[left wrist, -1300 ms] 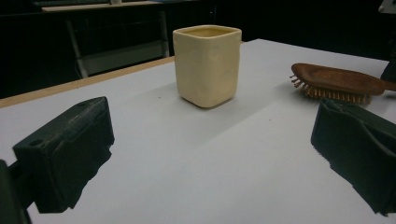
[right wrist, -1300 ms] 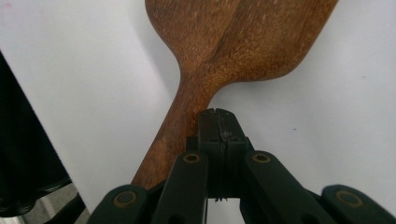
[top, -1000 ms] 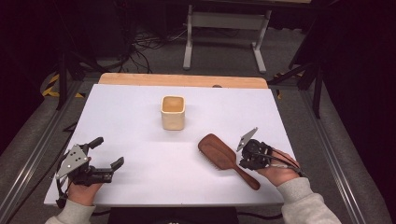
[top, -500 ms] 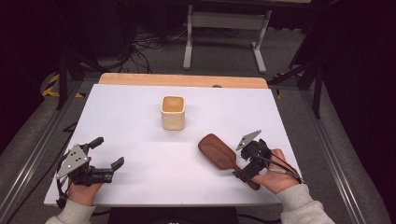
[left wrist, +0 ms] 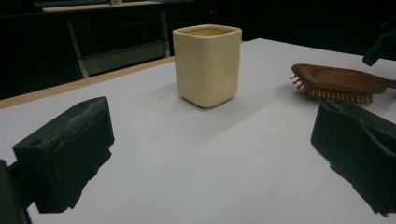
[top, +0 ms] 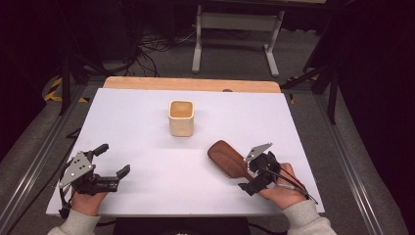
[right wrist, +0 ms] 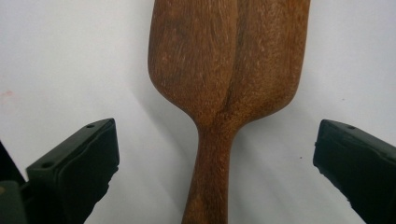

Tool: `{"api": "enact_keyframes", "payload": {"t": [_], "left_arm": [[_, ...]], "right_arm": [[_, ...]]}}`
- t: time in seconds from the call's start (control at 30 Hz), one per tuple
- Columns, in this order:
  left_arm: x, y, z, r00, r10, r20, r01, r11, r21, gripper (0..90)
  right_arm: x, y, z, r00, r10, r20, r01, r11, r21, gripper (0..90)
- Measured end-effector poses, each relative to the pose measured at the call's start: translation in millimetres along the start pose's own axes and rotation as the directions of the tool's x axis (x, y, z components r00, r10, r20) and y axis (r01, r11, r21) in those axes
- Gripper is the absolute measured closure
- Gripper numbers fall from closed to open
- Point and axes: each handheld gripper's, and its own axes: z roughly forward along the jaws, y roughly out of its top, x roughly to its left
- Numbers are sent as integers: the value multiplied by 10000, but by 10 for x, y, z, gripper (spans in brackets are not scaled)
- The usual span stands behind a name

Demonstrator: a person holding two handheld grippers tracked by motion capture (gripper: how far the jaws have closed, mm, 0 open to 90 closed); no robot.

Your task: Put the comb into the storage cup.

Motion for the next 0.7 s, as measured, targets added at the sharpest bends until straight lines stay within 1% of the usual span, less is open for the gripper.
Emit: {"api": "enact_keyframes", "payload": {"t": [0.07,0.13,0.17,0.23,0.27,0.47,0.6,0.67,0.7], "left_arm": [[-1,0,-1,10000,10,-11,-10,10000,32,3],[-3,1,-2,10000,9,-23,-9,10000,33,3],[-2,1,-2,10000,5,-12,-5,10000,32,3],[1,-1,-2,10000,14,-27,-14,10000,-4,3],[1,-1,-2,10000,14,-27,-14,10000,-4,3],[2,0,-5,10000,23,-28,-23,10000,25,3],[4,1,-6,10000,23,-37,-23,10000,21,3],[2,1,-7,10000,28,-36,-28,10000,19,3],[3,1,-7,10000,27,-41,-26,10000,18,3]], "right_arm": [[-2,-6,30,10000,64,25,-63,10000,-62,39],[-6,-9,58,9999,121,71,-122,9999,36,74],[-10,-10,75,9999,70,117,-71,9999,84,99],[-4,-10,121,9997,179,154,-184,9993,340,167],[-4,-10,121,9997,179,154,-184,9993,340,167],[-22,0,165,9987,489,144,-496,9970,591,368],[-21,30,178,9976,665,172,-678,9938,886,486],[-21,39,182,9974,691,181,-705,9929,956,529],[-16,44,186,9974,704,163,-716,9922,1016,567]]}}
